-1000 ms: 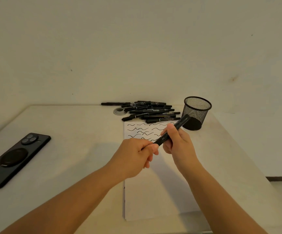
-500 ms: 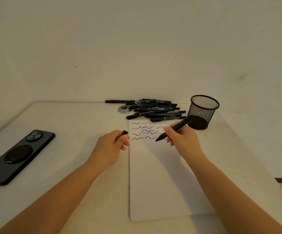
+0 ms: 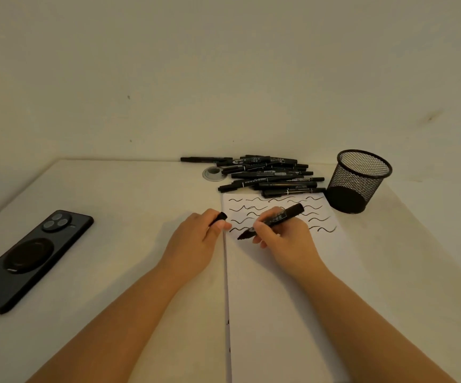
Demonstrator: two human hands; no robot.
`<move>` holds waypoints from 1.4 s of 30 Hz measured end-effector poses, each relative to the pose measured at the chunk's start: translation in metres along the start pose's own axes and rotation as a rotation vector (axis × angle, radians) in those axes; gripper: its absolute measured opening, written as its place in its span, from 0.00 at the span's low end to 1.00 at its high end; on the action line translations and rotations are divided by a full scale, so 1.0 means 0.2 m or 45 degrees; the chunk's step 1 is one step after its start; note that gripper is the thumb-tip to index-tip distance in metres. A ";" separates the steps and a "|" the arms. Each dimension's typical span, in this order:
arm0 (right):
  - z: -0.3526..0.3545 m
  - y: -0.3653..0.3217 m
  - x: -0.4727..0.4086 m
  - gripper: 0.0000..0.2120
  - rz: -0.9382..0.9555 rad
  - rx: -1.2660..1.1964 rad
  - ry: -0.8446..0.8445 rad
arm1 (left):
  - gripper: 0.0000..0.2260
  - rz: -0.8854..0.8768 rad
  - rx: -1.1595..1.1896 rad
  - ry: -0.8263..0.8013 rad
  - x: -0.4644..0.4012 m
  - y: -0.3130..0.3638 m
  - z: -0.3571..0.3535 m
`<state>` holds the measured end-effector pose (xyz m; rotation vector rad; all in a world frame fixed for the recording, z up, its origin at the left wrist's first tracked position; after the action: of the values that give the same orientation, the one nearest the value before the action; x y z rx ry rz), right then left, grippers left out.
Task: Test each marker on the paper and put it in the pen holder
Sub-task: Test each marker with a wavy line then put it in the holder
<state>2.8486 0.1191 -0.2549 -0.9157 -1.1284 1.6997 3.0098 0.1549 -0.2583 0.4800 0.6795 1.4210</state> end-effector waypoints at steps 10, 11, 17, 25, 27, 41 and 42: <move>0.06 0.00 0.00 0.07 -0.052 0.255 0.121 | 0.07 -0.005 0.007 -0.021 -0.01 -0.02 0.00; 0.08 0.00 0.00 0.07 -0.074 0.268 0.157 | 0.07 -0.006 0.007 -0.015 -0.01 -0.02 0.00; 0.21 0.01 0.05 0.08 -0.101 -0.142 0.447 | 0.07 -0.045 0.020 0.021 0.01 0.02 0.01; 0.09 -0.01 0.04 0.17 -0.124 -0.607 0.138 | 0.07 -0.087 -0.005 -0.010 0.02 0.07 -0.02; 0.08 -0.01 0.04 0.17 -0.118 -0.609 0.132 | 0.07 -0.094 -0.004 -0.017 0.02 0.08 -0.03; -0.03 -0.06 0.08 0.16 -0.053 -0.596 -0.097 | 0.15 -0.388 -0.194 -0.036 0.11 0.29 -0.02; -0.03 -0.05 0.08 0.16 -0.066 -0.619 -0.067 | 0.17 -0.398 -0.217 -0.029 0.12 0.31 -0.02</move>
<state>2.8506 0.1382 -0.2481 -1.1257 -1.6269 1.4361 2.9621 0.1842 -0.2238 0.2431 0.5813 1.1637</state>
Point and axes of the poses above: each hand's wrist, its own x-axis away from the middle knuckle, its own z-axis out of the back of the hand, y = z × x, the point moved 8 cm from there along -x, towards the middle knuckle, and after that the axes turned 6 degrees about -y, right-handed, at the moved point
